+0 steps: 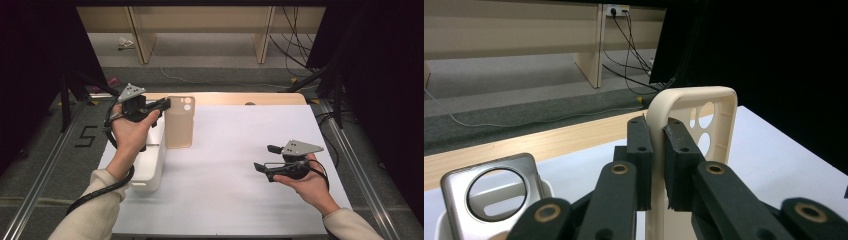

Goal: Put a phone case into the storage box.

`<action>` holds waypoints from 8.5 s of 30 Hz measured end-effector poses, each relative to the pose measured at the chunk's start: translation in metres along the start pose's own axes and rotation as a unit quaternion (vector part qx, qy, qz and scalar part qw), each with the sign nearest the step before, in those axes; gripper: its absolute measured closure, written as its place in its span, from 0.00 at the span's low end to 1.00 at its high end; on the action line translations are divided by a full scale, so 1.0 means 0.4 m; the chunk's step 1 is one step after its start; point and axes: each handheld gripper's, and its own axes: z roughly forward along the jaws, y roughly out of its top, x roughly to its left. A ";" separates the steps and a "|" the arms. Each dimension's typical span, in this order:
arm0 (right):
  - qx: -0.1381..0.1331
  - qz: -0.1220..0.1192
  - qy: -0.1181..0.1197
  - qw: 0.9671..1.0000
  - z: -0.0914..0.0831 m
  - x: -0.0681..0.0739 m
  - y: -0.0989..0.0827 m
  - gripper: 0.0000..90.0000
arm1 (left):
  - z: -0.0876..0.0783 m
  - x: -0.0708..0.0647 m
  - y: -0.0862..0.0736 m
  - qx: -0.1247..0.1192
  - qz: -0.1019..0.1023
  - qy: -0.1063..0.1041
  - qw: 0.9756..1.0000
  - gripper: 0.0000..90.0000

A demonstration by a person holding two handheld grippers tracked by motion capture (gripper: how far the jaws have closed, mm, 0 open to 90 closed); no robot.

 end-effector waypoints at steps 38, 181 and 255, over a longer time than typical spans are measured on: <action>-0.008 0.013 -0.005 1.000 -0.002 -0.006 -0.002 0.18 | -0.039 0.138 0.037 -0.011 -0.016 0.050 0.999 0.92; -0.009 0.013 -0.007 1.000 0.001 -0.013 -0.005 0.19 | 0.138 0.316 -0.098 0.091 -0.002 0.172 0.981 0.61; -0.018 0.027 -0.016 0.999 -0.011 -0.031 -0.005 0.18 | -0.105 0.046 -0.230 0.034 0.076 0.014 0.996 0.00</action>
